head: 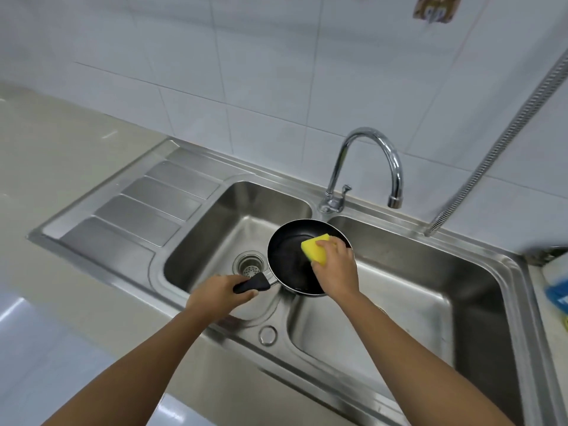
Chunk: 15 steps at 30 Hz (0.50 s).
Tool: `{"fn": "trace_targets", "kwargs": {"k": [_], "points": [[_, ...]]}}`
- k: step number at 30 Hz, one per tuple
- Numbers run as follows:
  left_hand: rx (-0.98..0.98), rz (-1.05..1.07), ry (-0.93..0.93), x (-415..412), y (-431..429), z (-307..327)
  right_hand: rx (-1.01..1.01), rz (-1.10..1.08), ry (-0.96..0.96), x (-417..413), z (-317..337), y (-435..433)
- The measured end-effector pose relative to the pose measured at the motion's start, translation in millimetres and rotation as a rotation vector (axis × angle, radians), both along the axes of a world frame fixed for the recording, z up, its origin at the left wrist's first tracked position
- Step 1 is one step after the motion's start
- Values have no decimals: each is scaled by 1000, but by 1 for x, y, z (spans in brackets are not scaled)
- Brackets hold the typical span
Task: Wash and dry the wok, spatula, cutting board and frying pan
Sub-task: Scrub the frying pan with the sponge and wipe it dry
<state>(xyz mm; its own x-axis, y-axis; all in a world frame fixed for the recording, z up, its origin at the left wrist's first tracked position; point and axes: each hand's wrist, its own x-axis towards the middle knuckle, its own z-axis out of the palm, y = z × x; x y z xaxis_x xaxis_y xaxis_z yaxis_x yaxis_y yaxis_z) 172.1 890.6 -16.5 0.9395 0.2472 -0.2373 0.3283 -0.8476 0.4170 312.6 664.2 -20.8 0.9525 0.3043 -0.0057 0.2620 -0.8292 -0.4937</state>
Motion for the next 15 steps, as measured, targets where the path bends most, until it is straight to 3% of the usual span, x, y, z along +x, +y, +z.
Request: {"fn": "trace_targets", "kwargs": {"k": [5,10,15], "points": [[-42,-14,4,0,18,-11,-73,28,63,3,-8,12],[-54,-33,1,5,33,-19,-278,98,45,6,-9,22],[-42,-74,106,12,38,-21,-321,165,164,4,-12,35]]}}
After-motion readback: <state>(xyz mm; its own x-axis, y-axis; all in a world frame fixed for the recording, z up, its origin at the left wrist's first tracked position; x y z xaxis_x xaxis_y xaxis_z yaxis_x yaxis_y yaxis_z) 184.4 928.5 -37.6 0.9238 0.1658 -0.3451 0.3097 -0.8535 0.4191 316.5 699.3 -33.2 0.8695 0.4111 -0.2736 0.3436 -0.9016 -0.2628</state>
